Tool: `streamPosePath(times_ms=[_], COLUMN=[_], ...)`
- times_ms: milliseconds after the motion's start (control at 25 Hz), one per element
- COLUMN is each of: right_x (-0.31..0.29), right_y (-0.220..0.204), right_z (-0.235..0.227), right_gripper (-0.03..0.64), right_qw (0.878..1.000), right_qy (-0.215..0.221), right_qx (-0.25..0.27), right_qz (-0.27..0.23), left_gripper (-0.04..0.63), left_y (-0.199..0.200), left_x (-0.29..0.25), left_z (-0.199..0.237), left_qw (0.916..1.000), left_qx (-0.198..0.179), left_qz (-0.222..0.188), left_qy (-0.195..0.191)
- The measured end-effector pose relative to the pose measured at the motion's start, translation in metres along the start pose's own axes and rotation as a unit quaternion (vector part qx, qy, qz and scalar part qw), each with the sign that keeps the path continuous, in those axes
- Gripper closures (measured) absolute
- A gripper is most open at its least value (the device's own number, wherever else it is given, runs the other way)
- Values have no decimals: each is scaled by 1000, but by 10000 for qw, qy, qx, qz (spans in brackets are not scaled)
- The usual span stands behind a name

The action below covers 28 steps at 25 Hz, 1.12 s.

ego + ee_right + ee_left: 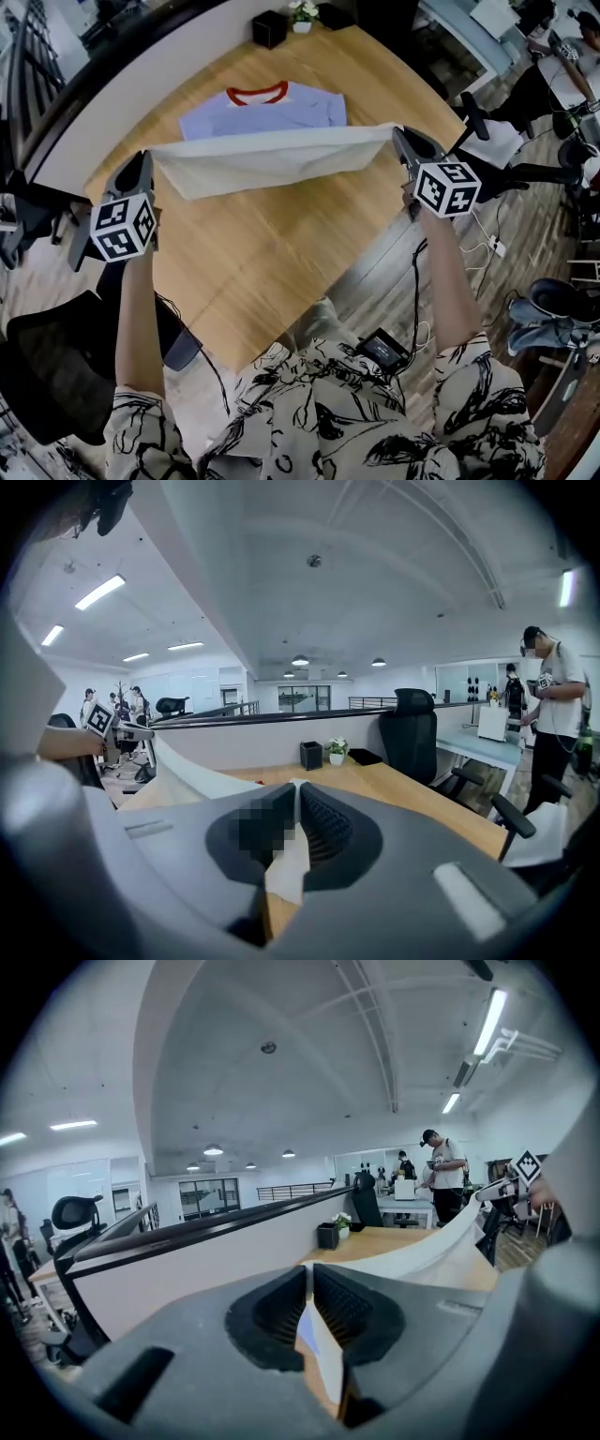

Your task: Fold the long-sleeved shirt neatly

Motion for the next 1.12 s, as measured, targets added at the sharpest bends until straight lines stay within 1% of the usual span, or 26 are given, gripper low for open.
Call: streamPosePath(times_ms=[160,320,400,480,560,640,840,920,1000,1120], right_x=[-51,-109,-136,-167,-198,-226,-285,-305,-323,-342], right_y=[5,8,8,4,-6,-19,-55,-66,-78,-96], right_z=[-19,-39,-51,-66,-80,-89,-107,-114,-121,-125], right_gripper=[591,591,591,591,591,591,591,591,591,589], right_qw=[10000,9998,9996,9991,9984,9974,9940,9925,9902,9851], right_qy=[98,147,191,214,224,232,226,206,156,65], right_qx=[2,-12,-30,-27,-28,-30,0,37,115,401], right_qz=[9,131,226,366,518,683,1066,1205,1386,1670], left_gripper=[563,562,563,561,561,561,561,561,561,561], left_y=[-1,-1,1,-4,-16,-31,-70,-81,-93,-113], left_x=[-55,-108,-135,-168,-199,-223,-274,-294,-313,-333], left_z=[18,34,40,45,52,58,70,74,77,81], left_qw=[9996,9983,9979,9976,9967,9953,9896,9883,9865,9825], left_qx=[-170,-395,-396,-282,-197,-201,-489,-463,-405,-447], left_qz=[67,235,348,489,653,825,1274,1391,1536,1771], left_qy=[212,347,389,405,436,474,447,415,394,356])
Point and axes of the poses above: the fingertips, and each gripper's own axes: x backward along the fingers, z to its left, y out of its top, the point moved 2 cm from there along x, backward along the fingers, and after that the axes turned 1 degree about z, right-handed, at the moved point
